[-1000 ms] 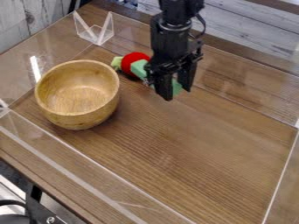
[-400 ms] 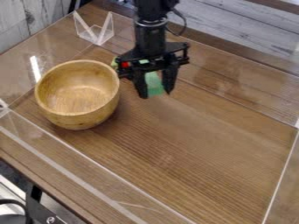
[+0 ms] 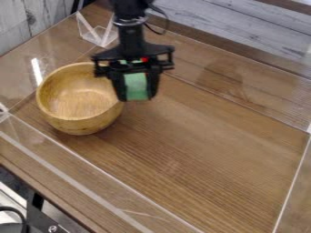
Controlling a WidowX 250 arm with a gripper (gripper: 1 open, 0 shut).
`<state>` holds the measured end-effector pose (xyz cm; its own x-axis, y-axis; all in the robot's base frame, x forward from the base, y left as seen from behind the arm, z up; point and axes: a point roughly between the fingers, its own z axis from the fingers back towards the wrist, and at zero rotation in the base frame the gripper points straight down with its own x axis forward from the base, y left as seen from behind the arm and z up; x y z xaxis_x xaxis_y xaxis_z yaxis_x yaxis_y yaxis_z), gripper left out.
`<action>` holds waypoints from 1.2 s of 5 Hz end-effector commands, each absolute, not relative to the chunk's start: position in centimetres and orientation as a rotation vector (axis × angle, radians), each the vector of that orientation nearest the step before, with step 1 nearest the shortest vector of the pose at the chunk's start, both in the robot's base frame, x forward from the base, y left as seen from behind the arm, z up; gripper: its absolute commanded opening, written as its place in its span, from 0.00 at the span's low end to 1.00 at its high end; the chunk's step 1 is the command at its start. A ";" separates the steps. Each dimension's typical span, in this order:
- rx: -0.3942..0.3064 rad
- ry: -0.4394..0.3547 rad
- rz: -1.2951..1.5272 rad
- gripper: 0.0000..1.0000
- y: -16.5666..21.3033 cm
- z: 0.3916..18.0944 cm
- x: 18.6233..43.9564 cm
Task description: Put the green block in the brown bowl
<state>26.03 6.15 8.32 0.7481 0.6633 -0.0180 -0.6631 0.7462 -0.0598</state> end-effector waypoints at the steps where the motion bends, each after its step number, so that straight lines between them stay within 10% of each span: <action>1: -0.064 -0.058 0.605 0.00 9.2 10.2 25.2; 4: -0.065 -0.032 0.226 0.00 11.2 11.3 23.7; 6: -0.048 -0.006 0.136 0.00 13.1 8.7 23.9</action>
